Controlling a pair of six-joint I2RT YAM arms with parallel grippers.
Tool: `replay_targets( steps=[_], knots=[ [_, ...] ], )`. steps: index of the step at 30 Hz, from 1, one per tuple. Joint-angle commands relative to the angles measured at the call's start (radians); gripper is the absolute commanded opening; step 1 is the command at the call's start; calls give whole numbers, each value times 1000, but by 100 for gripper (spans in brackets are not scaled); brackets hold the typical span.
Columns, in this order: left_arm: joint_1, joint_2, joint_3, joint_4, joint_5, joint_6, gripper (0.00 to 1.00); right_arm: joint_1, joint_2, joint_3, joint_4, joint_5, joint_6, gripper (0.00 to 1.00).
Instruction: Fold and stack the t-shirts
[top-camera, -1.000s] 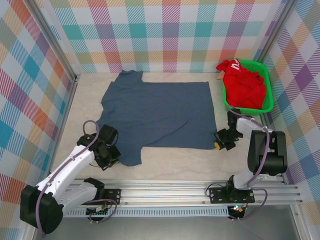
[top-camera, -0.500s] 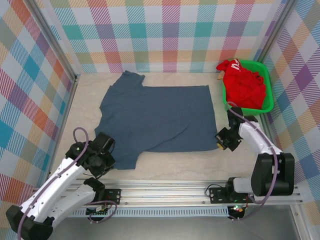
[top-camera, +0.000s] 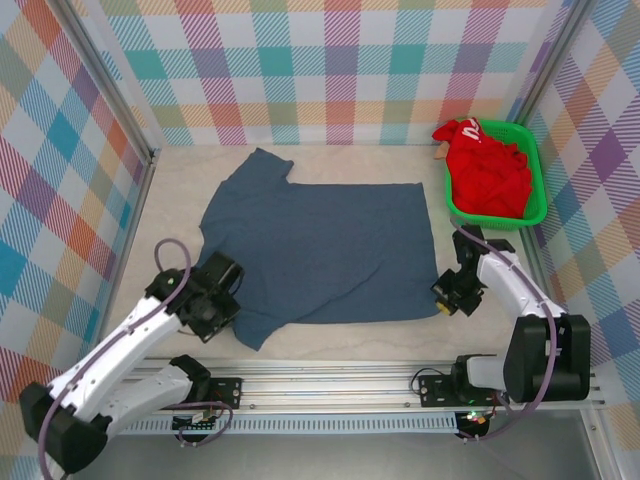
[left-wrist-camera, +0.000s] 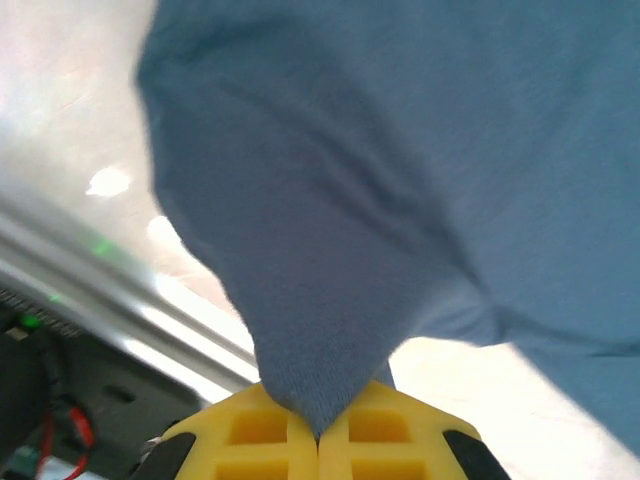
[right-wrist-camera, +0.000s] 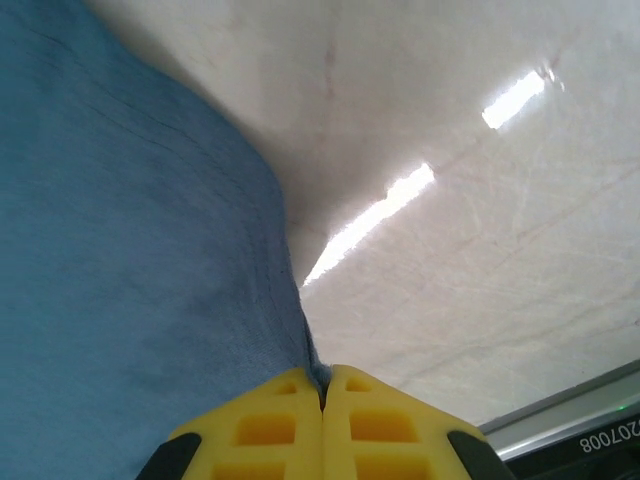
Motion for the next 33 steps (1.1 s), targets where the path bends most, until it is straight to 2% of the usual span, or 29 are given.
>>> replay_targets(
  steps=[1, 7, 12, 23, 33],
  knots=[
    [52, 79, 86, 113, -47, 55, 0, 4, 51, 95, 0, 36, -38, 0],
    [181, 247, 249, 169, -43, 224, 0, 2, 175, 225, 10, 47, -56, 0],
    [243, 359, 358, 201, -30, 329, 0, 2, 245, 309, 13, 52, -59, 0],
    [304, 516, 479, 259, -28, 431, 0, 2, 347, 394, 32, 57, -57, 0],
    [338, 572, 518, 281, -47, 471, 0, 2, 412, 441, 49, 57, -55, 0]
  ],
)
